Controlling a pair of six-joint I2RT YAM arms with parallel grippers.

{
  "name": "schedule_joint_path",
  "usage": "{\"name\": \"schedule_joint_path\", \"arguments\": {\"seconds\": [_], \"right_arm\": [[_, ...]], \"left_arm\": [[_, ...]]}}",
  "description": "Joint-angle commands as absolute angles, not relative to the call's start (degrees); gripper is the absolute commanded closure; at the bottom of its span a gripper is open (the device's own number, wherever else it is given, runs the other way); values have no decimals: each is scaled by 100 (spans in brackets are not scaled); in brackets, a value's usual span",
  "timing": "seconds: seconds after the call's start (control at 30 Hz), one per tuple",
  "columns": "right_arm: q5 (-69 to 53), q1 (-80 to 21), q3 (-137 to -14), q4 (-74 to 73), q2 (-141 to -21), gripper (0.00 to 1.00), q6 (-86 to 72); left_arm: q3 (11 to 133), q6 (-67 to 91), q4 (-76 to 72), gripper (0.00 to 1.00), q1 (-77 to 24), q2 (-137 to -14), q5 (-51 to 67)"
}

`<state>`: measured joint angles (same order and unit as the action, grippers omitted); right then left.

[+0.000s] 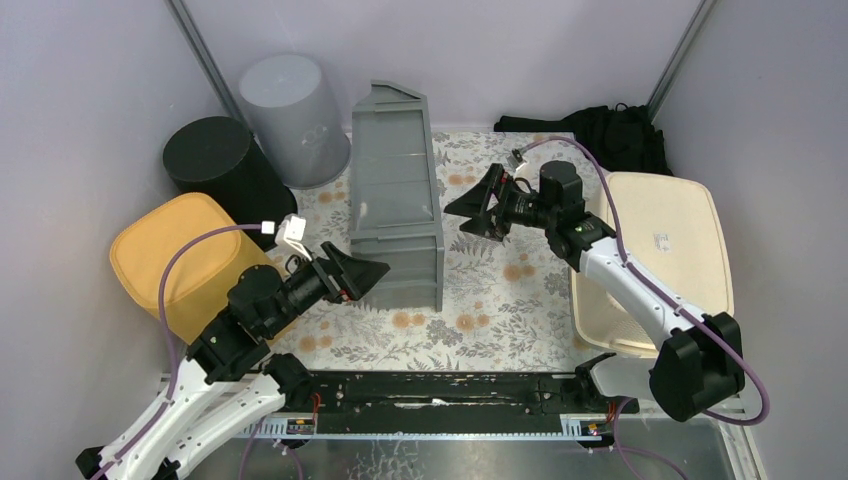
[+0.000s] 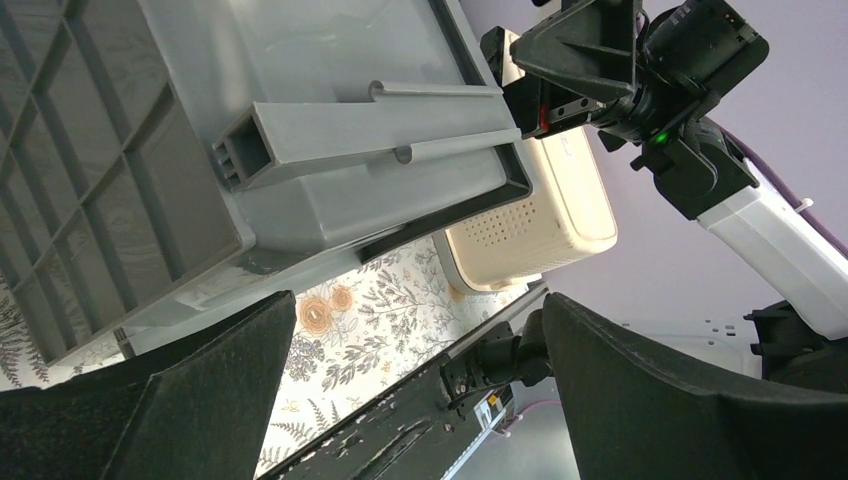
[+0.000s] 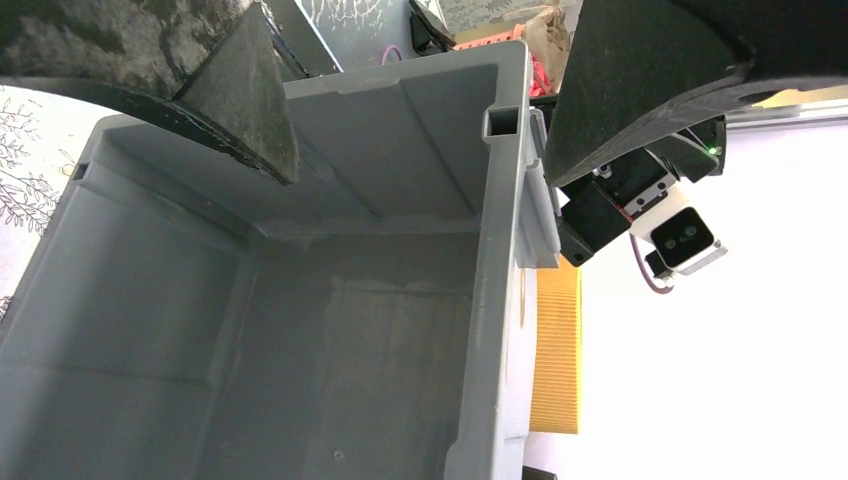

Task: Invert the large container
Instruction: Turn the container upside down at the center of the board.

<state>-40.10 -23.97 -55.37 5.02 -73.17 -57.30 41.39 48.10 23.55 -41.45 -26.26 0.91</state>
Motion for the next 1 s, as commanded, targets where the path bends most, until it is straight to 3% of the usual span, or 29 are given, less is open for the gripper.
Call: {"name": "schedule_joint_path", "arguments": {"seconds": [0.0,0.17,0.97], "right_arm": [[-4333,-2380,-5557,945,-7033,1,-5783],[-4657,-2375,-5367,1599,-7008,1,-5865],[-5199,-2374,-5788,1555,-7627,1,-6195]], "left_arm": [[4064,4842,1836,0,-4115,-2646,249],[3968,4902,1782,0,-4114,-2588,288],[3700,4996,1892,0,-4114,-2293,333]]}}
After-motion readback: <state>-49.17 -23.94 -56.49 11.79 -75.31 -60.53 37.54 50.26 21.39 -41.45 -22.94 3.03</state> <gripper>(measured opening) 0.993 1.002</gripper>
